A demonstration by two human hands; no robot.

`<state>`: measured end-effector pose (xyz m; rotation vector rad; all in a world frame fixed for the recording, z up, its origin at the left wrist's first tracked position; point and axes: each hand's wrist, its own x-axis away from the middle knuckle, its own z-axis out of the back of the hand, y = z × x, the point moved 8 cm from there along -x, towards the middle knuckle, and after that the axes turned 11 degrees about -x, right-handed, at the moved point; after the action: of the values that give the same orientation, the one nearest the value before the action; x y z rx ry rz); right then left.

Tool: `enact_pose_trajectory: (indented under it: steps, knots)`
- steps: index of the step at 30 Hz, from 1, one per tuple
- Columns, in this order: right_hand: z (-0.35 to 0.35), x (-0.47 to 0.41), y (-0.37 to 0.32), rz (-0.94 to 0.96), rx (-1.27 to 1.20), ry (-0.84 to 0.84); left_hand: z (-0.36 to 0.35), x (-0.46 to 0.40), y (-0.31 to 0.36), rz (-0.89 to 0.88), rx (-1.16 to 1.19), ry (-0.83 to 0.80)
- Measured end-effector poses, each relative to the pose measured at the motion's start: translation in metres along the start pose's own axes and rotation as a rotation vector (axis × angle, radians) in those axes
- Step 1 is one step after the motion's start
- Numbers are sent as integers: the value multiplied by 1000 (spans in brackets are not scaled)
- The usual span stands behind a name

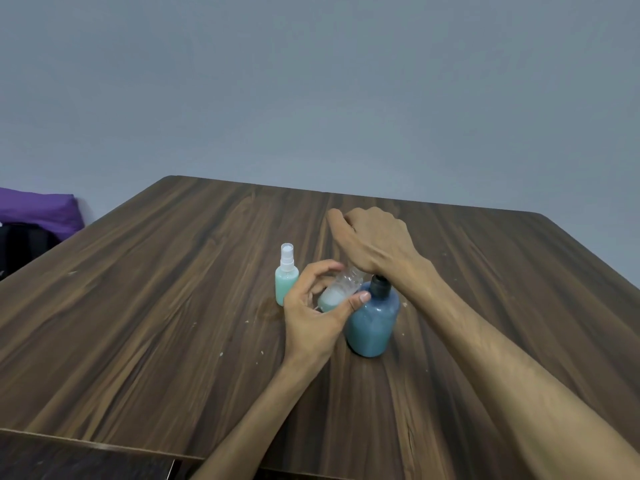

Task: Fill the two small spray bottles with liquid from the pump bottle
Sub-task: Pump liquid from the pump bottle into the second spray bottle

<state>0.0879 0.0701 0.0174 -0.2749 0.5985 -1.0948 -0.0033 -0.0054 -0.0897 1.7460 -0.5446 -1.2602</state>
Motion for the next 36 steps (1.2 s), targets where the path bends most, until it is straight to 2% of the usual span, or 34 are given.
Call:
enact_pose_trajectory:
  steps: [10,23,30,36]
  knots:
    - [10,4,3,-3,-239,99,-12,0,3,-60,12,31]
    - [16,1,-4,52,-133,188,-10,0,3,-105,-58,17]
    - [19,-2,7,2,-257,196,-11,2,0,-59,-39,19]
    - [18,0,-2,23,-153,192,-11,2,3,-59,-5,32]
